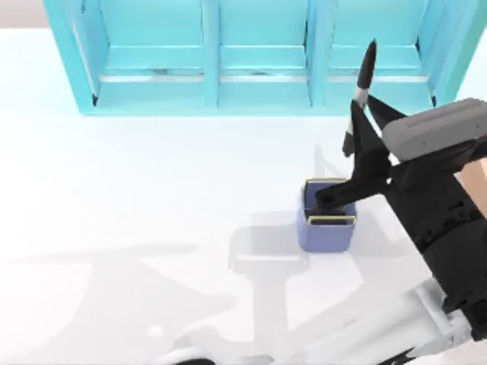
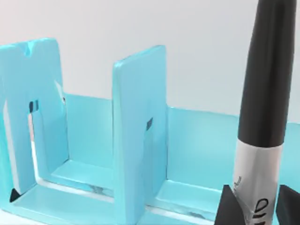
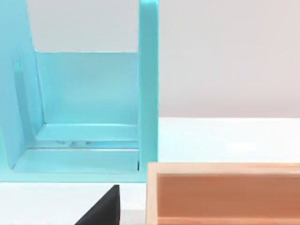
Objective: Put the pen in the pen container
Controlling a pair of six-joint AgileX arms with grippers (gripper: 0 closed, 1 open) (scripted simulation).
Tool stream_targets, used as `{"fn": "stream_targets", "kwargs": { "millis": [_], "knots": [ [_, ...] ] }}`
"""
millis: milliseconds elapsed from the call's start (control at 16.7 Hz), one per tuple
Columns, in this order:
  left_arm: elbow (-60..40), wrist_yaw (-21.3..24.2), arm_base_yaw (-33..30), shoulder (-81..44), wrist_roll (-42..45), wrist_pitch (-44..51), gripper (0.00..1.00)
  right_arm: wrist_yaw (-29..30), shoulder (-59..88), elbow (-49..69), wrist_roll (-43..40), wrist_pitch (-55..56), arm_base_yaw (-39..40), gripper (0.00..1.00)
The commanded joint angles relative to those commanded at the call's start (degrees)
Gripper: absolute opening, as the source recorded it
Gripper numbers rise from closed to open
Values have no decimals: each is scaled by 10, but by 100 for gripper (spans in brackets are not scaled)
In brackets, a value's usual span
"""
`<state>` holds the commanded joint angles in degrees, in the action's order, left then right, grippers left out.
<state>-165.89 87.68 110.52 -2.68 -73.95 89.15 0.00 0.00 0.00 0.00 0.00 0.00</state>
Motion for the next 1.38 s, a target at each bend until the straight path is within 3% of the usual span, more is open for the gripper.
{"fn": "stream_targets", "kwargs": {
  "millis": [300, 660, 960, 1380],
  "knots": [
    [-21, 1, 3, -17, -10, 9, 0, 0, 0, 0, 0, 0, 0, 100],
    [-164, 4, 3, -73, -46, 35, 0, 0, 0, 0, 0, 0, 0, 100],
    [-179, 3, 5, -84, -54, 41, 0, 0, 0, 0, 0, 0, 0, 100],
    [-179, 3, 5, -84, -54, 41, 53, 0, 0, 0, 0, 0, 0, 100]
  ]
}}
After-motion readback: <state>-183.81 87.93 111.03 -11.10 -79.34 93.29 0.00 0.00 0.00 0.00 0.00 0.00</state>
